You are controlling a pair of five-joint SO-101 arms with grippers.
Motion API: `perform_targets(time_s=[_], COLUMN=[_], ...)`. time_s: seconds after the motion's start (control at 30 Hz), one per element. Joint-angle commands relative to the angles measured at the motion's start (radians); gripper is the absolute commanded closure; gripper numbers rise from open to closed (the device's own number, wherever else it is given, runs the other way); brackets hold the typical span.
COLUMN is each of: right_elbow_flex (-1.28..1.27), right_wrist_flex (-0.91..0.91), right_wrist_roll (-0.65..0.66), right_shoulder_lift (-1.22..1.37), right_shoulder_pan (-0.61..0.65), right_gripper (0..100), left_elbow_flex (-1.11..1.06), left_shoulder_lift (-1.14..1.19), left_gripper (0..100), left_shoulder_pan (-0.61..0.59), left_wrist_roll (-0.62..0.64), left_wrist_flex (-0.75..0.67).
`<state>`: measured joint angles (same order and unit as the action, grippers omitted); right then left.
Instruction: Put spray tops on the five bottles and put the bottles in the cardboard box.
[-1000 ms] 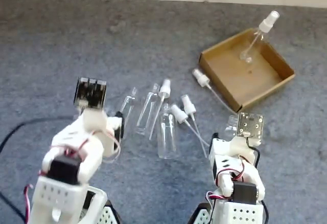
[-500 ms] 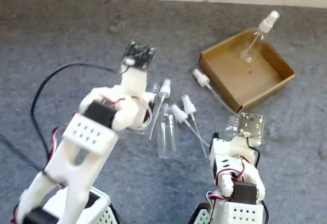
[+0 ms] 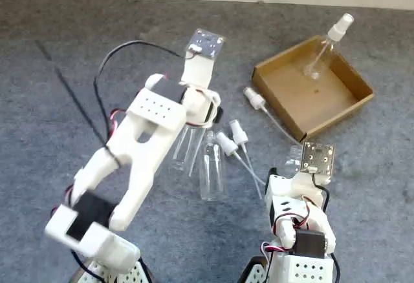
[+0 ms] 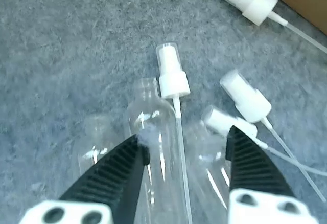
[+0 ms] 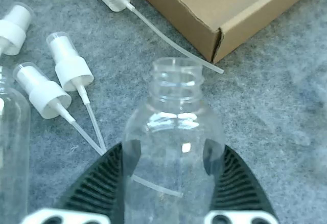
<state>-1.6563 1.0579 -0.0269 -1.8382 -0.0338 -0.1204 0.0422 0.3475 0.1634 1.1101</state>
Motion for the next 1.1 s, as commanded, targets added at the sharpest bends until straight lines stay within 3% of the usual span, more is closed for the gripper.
perform_targets(time_s=[0.0,0.5,1.07], right_elbow_flex=[0.002,0.002,0.002], right_wrist_flex=[-0.021,-0.021,-0.021], right_wrist_roll=[-0.002,-0.002,-0.002], right_shoulder_lift=[-0.004,-0.004,-0.004], right_shoulder_pan=[-0.008,-0.008,-0.008], right_gripper=[90.6,90.6,90.6], left_elbow_flex=[0.183,0.463,0.467], left_shoulder_lift=[0.139,0.521,0.556], left_gripper=[78,78,78], left_shoulder_pan=[0.016,0.008,-0.012], left_wrist_roll=[-0.006,-0.006,-0.008], left_wrist_flex=[0.003,0.003,0.038])
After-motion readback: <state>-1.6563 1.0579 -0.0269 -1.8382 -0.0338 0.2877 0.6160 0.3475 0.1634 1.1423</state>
